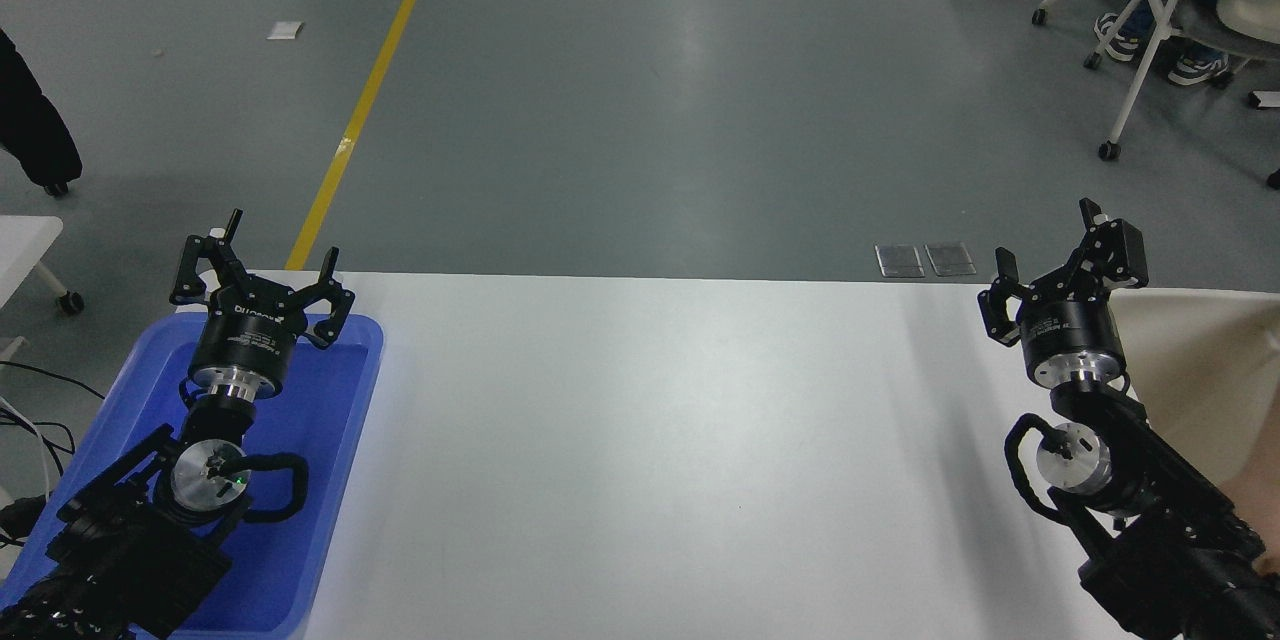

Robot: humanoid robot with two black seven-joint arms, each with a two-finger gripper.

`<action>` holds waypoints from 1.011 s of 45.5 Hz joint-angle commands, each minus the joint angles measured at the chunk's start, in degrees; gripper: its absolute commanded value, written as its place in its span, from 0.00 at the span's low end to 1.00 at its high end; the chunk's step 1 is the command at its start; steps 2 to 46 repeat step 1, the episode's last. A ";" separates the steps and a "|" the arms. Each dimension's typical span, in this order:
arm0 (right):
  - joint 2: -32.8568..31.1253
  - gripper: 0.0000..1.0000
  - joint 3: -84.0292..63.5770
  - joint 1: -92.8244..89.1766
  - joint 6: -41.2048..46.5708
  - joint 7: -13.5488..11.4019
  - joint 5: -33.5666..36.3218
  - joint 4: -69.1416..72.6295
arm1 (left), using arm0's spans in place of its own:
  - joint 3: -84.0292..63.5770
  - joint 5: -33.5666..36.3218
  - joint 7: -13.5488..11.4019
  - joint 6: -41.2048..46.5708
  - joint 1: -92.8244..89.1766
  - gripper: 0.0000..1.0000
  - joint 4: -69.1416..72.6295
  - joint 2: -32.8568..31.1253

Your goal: Pick up paper ball place in dustbin

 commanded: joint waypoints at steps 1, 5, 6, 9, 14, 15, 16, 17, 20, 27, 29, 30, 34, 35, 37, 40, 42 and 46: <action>0.16 1.00 -0.13 -0.11 0.41 0.06 0.00 -0.04 | -0.01 0.05 -0.01 0.00 -0.01 1.00 0.00 0.00; 0.16 1.00 -0.13 -0.11 0.41 0.06 0.00 -0.04 | -0.01 0.05 -0.01 0.00 -0.01 1.00 0.00 0.00; 0.16 1.00 -0.13 -0.11 0.41 0.06 0.00 -0.04 | -0.01 0.05 -0.01 0.00 -0.01 1.00 0.00 0.00; 0.16 1.00 -0.13 -0.11 0.41 0.06 0.00 -0.04 | -0.01 0.05 -0.01 0.00 -0.01 1.00 0.00 0.00; 0.16 1.00 -0.13 -0.11 0.41 0.06 0.00 -0.04 | -0.01 0.05 -0.01 0.00 -0.01 1.00 0.00 0.00; 0.16 1.00 -0.13 -0.11 0.41 0.06 0.00 -0.04 | -0.01 0.05 -0.01 0.00 -0.01 1.00 0.00 0.00; 0.16 1.00 -0.13 -0.11 0.41 0.06 0.00 -0.04 | -0.01 0.05 -0.01 0.00 -0.01 1.00 0.00 0.00; 0.16 1.00 -0.13 -0.11 0.41 0.06 0.00 -0.04 | -0.01 0.05 -0.01 0.00 -0.01 1.00 0.00 0.00; 0.16 1.00 -0.13 -0.11 0.41 0.06 0.00 -0.04 | -0.01 0.05 -0.01 0.00 -0.01 1.00 0.00 0.00; 0.16 1.00 -0.13 -0.11 0.41 0.06 0.00 -0.04 | -0.01 0.05 -0.01 0.00 -0.01 1.00 0.00 0.00; 0.16 1.00 -0.13 -0.11 0.41 0.06 0.00 -0.04 | -0.01 0.05 -0.01 0.00 -0.01 1.00 0.00 0.00; 0.16 1.00 -0.13 -0.11 0.41 0.06 0.00 -0.04 | -0.01 0.05 -0.01 0.00 -0.01 1.00 0.00 0.00; 0.16 1.00 -0.13 -0.11 0.41 0.06 0.00 -0.04 | -0.01 0.05 -0.01 0.00 -0.01 1.00 0.00 0.00; 0.16 1.00 -0.13 -0.11 0.41 0.06 0.00 -0.04 | -0.01 0.05 -0.01 0.00 -0.01 1.00 0.00 0.00; 0.16 1.00 -0.13 -0.11 0.41 0.06 0.00 -0.04 | -0.01 0.05 -0.01 0.00 -0.01 1.00 0.00 0.00; 0.16 1.00 -0.13 -0.11 0.41 0.06 0.00 -0.04 | -0.01 0.05 -0.01 0.00 -0.01 1.00 0.00 0.00; 0.16 1.00 -0.13 -0.11 0.41 0.06 0.00 -0.04 | -0.01 0.05 -0.01 0.00 -0.01 1.00 0.00 0.00; 0.16 1.00 -0.13 -0.11 0.41 0.06 0.00 -0.04 | -0.01 0.05 -0.01 0.00 -0.01 1.00 0.00 0.00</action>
